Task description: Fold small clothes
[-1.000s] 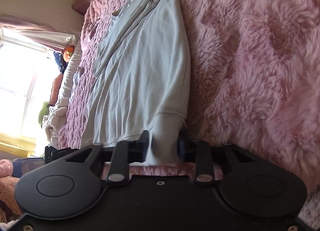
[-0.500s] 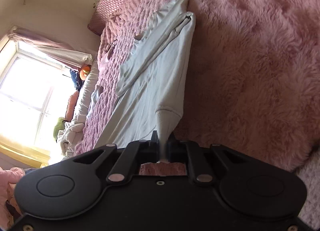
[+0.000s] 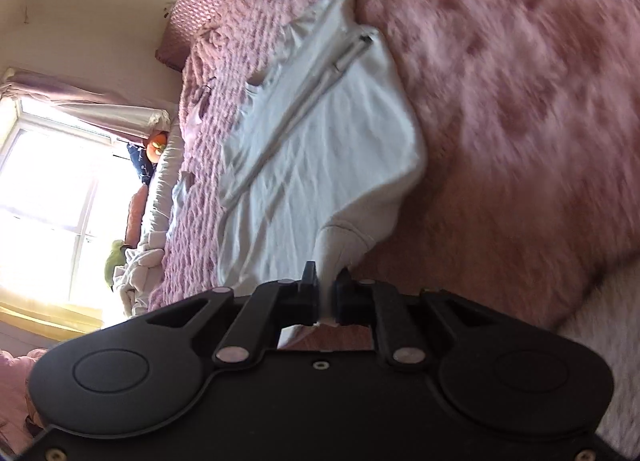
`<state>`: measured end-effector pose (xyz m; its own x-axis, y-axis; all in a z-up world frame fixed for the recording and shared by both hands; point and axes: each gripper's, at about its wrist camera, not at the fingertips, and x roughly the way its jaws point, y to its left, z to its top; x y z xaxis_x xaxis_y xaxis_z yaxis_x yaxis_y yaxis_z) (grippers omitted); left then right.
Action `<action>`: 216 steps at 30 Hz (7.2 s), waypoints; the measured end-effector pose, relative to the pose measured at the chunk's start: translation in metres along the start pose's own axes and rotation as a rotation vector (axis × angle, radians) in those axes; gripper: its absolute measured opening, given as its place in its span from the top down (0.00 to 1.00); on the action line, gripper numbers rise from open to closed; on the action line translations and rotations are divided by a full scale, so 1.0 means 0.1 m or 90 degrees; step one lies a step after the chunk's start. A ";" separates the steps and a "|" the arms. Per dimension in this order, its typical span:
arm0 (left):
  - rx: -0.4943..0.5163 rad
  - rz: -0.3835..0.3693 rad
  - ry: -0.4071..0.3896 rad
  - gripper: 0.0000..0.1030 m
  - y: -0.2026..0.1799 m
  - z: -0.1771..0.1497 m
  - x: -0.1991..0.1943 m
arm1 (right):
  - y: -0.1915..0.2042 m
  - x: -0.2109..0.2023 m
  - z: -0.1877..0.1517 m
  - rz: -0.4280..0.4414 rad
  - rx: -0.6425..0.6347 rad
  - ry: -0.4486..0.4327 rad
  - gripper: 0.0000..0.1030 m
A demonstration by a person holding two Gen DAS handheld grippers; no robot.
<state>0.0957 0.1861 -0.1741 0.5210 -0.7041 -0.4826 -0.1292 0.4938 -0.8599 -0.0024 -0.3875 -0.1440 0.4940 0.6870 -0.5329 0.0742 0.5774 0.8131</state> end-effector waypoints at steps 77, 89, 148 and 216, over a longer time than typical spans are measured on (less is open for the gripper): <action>0.314 0.248 -0.177 0.36 -0.70 1.42 1.32 | 0.14 0.76 1.52 -0.265 -0.336 -0.179 0.53; 0.337 0.343 -0.152 0.60 -0.62 2.05 2.31 | 0.12 1.75 2.18 -0.362 -0.381 -0.139 0.65; 0.304 0.296 -0.119 0.32 -0.32 0.78 1.17 | 0.01 0.72 1.00 -0.289 -0.387 -0.110 0.62; 0.279 0.303 -0.103 0.57 -0.18 0.99 1.58 | -0.18 1.15 0.83 -0.343 -0.301 -0.179 0.95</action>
<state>0.2635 0.1166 -0.2188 0.6162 -0.2888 -0.7327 -0.0397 0.9178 -0.3951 0.1253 -0.3551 -0.2003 0.7012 0.1560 -0.6957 0.0201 0.9710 0.2380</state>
